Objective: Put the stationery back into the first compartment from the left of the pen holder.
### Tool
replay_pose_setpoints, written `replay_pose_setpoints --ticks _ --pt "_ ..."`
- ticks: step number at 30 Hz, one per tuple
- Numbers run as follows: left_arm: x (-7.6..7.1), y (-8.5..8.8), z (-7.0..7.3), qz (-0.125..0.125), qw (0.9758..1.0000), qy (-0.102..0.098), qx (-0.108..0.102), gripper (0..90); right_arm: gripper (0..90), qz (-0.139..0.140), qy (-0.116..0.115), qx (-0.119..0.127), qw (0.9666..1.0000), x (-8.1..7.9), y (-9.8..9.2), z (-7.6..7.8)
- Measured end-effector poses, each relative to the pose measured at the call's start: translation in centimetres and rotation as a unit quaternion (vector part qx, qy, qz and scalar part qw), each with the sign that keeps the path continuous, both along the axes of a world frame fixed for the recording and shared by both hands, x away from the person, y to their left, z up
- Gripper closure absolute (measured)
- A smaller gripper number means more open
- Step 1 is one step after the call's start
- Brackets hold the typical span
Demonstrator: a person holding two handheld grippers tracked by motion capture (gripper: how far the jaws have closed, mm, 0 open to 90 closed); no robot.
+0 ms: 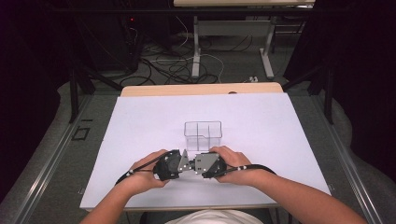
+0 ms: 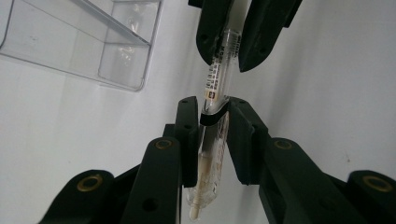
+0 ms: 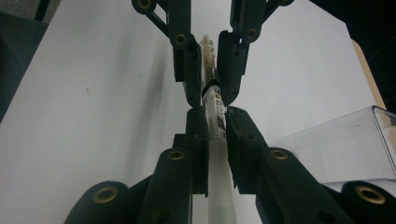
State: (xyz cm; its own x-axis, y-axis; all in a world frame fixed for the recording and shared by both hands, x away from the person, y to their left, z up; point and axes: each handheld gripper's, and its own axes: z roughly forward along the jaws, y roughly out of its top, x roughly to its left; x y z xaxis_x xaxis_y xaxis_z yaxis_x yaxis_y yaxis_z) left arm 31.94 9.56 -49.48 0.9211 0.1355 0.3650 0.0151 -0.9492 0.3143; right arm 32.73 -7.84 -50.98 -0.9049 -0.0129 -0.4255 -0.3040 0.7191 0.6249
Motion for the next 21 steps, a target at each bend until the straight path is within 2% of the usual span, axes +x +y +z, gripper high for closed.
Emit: replay_pose_setpoints --ticks 6,12,14,16,17,18,20,21 --pt "0.0 0.2 -0.3 0.004 0.9999 -0.001 -0.015 76.1 79.8 0.0 0.001 0.0 1.0 0.1 0.2 0.0" --pt "0.1 0.2 -0.3 0.004 0.9998 0.0 -0.021 76.8 79.2 -0.001 0.005 0.006 1.0 0.2 0.2 0.2" --pt "0.0 0.3 -0.4 0.017 0.9996 0.01 -0.023 77.1 77.9 -0.004 0.007 0.012 0.9999 0.2 0.1 0.4" --pt "0.2 0.5 -0.4 0.018 0.9998 0.007 -0.007 77.3 75.8 -0.009 0.007 0.012 0.9999 0.3 -0.1 0.6" --pt "0.2 0.7 -0.4 0.023 0.9997 0.008 -0.01 77.3 74.2 -0.013 0.008 0.014 0.9998 0.3 -0.2 0.6" --pt "0.2 0.8 -0.7 0.036 0.9989 0.012 -0.026 77.4 72.8 -0.017 0.007 0.011 0.9998 0.3 -0.4 0.7" --pt "0.2 1.1 -0.8 0.047 0.9981 0.016 -0.036 77.4 69.3 -0.021 0.006 0.016 0.9996 0.3 -0.6 0.8" --pt "0.3 1.2 -0.7 0.05 0.998 0.017 -0.035 77.4 67.6 -0.025 0.006 0.02 0.9995 0.3 -0.8 0.9"
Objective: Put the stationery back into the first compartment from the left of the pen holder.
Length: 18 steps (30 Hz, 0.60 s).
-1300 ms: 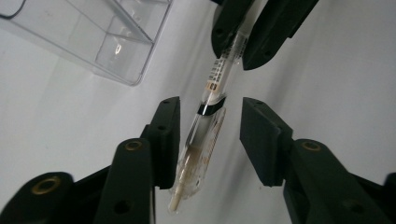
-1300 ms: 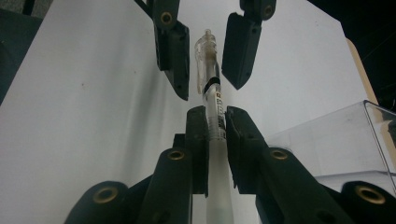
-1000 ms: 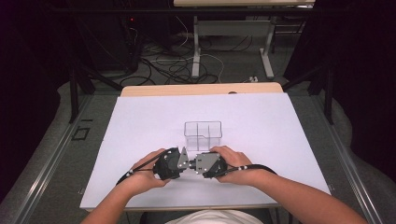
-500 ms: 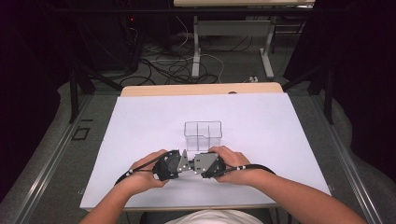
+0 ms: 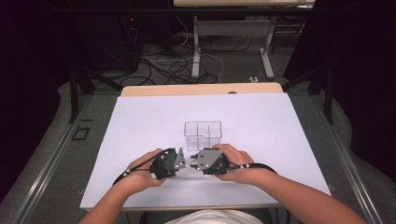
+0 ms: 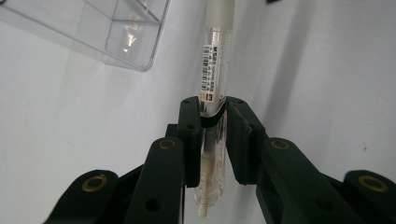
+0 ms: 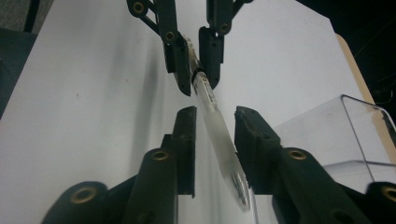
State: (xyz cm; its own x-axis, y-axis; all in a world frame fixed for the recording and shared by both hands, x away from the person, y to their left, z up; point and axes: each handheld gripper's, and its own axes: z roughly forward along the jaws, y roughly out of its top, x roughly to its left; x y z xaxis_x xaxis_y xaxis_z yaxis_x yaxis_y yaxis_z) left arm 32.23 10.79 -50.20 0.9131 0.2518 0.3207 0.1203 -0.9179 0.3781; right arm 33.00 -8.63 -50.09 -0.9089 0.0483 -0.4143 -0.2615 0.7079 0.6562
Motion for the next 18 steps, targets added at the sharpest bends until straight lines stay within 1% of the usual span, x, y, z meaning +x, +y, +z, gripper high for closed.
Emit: replay_pose_setpoints --ticks 1,2,4,6,7,9,10,12,13,14,15,18 --pt "0.0 0.1 0.0 0.007 1.0 0.002 -0.005 77.4 66.1 -0.002 0.001 0.005 1.0 0.0 -0.2 0.1" --pt "0.1 0.2 0.0 0.011 0.9999 0.001 -0.003 77.4 64.9 -0.007 0.0 0.009 0.9999 0.1 -0.4 0.1" --pt "0.2 0.4 0.2 0.023 0.9997 0.004 -0.009 77.4 61.3 -0.016 0.006 0.022 0.9996 0.3 -0.8 0.1" --pt "0.3 0.6 0.3 0.029 0.9995 0.007 -0.013 77.4 59.1 -0.029 0.009 0.034 0.9989 0.4 -1.3 0.0" --pt "0.3 0.6 0.3 0.032 0.9993 0.01 -0.018 77.4 58.0 -0.033 0.013 0.043 0.9985 0.4 -1.6 0.1" --pt "0.4 0.7 0.4 0.036 0.999 0.012 -0.026 77.5 56.0 -0.047 0.024 0.061 0.9968 0.5 -2.3 0.2" --pt "0.4 0.7 0.5 0.038 0.9988 0.014 -0.027 77.5 55.1 -0.054 0.028 0.074 0.9954 0.4 -2.6 0.3" --pt "0.5 0.8 0.6 0.043 0.9984 0.015 -0.035 77.5 50.9 -0.06 0.034 0.093 0.9933 0.4 -3.3 0.5" --pt "0.6 0.9 0.8 0.045 0.9981 0.021 -0.035 77.5 50.4 -0.064 0.036 0.102 0.992 0.3 -3.6 0.5" --pt "0.6 0.9 0.7 0.048 0.9978 0.022 -0.042 77.5 50.1 -0.067 0.038 0.105 0.9916 0.3 -3.9 0.6" --pt "0.7 1.0 0.8 0.048 0.9976 0.025 -0.044 77.5 49.3 -0.071 0.04 0.111 0.9905 0.3 -4.2 0.6" --pt "0.8 1.1 0.9 0.053 0.9966 0.032 -0.054 77.5 46.2 -0.083 0.049 0.119 0.9882 0.3 -5.0 0.5"
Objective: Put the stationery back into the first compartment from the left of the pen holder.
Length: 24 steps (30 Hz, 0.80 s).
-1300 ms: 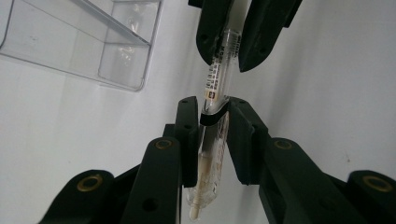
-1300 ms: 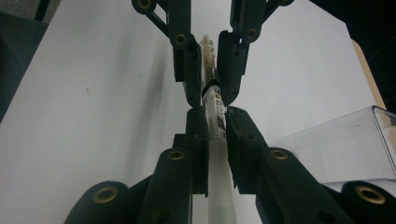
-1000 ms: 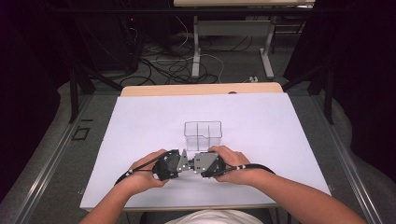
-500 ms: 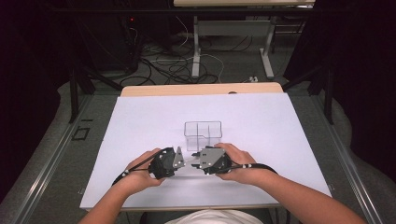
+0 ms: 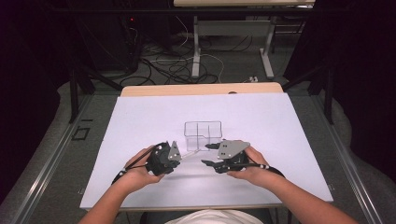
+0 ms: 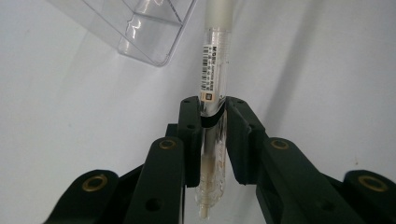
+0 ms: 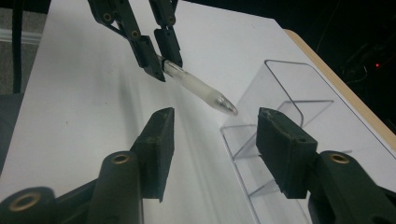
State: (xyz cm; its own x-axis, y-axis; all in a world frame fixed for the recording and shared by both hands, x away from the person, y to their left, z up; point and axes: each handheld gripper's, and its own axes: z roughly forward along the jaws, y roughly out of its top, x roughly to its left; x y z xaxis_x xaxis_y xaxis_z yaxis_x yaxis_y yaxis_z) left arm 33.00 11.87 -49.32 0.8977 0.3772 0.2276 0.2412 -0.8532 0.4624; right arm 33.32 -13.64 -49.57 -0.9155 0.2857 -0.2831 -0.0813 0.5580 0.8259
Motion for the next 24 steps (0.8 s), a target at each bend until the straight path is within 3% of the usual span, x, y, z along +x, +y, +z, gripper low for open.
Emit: replay_pose_setpoints --ticks 5,10,12,16,18,20,21,24 --pt "0.0 0.2 0.2 0.013 0.9998 0.008 -0.012 77.4 43.2 -0.024 0.026 0.023 0.9991 0.0 -1.4 -0.3" --pt "0.2 0.2 1.0 0.026 0.9984 0.023 -0.044 77.5 39.1 -0.05 0.036 0.041 0.9973 0.1 -2.9 -0.6" --pt "0.3 0.3 1.5 0.03 0.9973 0.028 -0.061 77.5 32.3 -0.068 0.044 0.053 0.9953 0.2 -3.5 -0.7" --pt "0.9 0.4 2.4 0.032 0.9943 0.036 -0.095 77.5 28.1 -0.103 0.061 0.078 0.9897 0.7 -4.8 -0.7" --pt "1.1 0.4 2.7 0.042 0.9911 0.037 -0.12 77.5 25.3 -0.119 0.068 0.087 0.9867 1.0 -5.3 -0.7" --pt "1.4 0.4 3.0 0.056 0.9865 0.038 -0.149 77.5 22.8 -0.134 0.085 0.096 0.9826 1.2 -5.9 -0.8" --pt "1.6 0.4 3.3 0.053 0.9859 0.044 -0.152 77.5 20.4 -0.146 0.088 0.105 0.9796 1.4 -6.1 -0.9" --pt "2.1 0.4 3.7 0.065 0.9806 0.041 -0.18 77.5 16.8 -0.18 0.108 0.114 0.9711 1.9 -6.9 -1.1"
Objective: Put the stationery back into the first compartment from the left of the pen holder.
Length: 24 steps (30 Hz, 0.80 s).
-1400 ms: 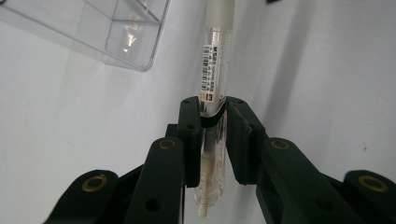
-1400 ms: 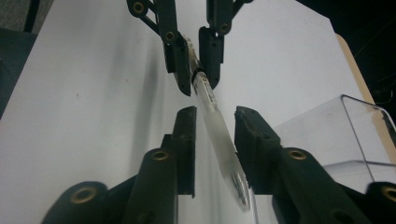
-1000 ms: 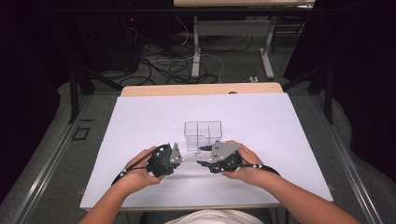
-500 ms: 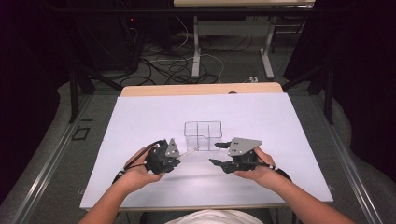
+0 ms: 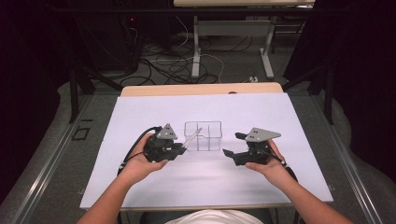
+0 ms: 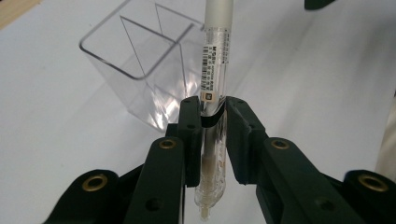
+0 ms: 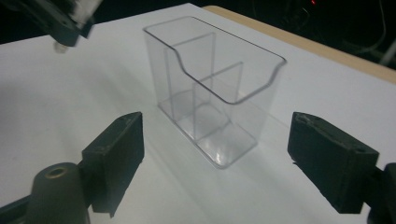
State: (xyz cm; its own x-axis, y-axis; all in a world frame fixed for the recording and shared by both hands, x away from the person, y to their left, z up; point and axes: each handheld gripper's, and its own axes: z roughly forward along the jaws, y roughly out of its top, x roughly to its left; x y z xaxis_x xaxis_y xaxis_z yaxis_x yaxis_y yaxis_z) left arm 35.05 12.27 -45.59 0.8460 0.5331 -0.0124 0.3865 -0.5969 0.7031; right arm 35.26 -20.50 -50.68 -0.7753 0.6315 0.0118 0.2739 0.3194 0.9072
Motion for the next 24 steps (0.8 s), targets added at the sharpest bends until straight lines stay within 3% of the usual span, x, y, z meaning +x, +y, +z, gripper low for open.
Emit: replay_pose_setpoints --ticks 2,4,9,10,17,23,24 --pt "0.4 0.0 0.3 0.008 0.9998 -0.002 -0.02 77.5 15.7 -0.023 0.017 0.011 0.9995 0.4 -0.4 -0.3" --pt "0.8 -0.1 0.6 0.019 0.9989 -0.007 -0.043 77.5 15.6 -0.035 0.027 0.007 0.999 0.7 -0.9 -0.5" --pt "1.7 -0.2 1.3 0.038 0.9957 -0.009 -0.084 77.5 15.3 -0.062 0.027 0.004 0.9977 1.0 -1.5 -0.9" --pt "1.9 -0.3 1.2 0.047 0.9941 -0.011 -0.097 77.5 15.1 -0.07 0.026 0.003 0.9972 1.0 -1.6 -0.9" --pt "3.3 -0.8 1.1 0.072 0.9885 -0.022 -0.131 77.5 13.8 -0.094 0.033 0.014 0.9949 1.5 -2.2 -1.2" --pt "4.1 -1.4 0.8 0.095 0.9816 -0.035 -0.162 77.5 13.7 -0.112 0.043 0.01 0.9927 1.9 -2.7 -1.5" --pt "4.2 -1.4 0.8 0.095 0.9815 -0.034 -0.163 77.5 13.7 -0.113 0.045 0.016 0.9924 1.9 -2.7 -1.6"
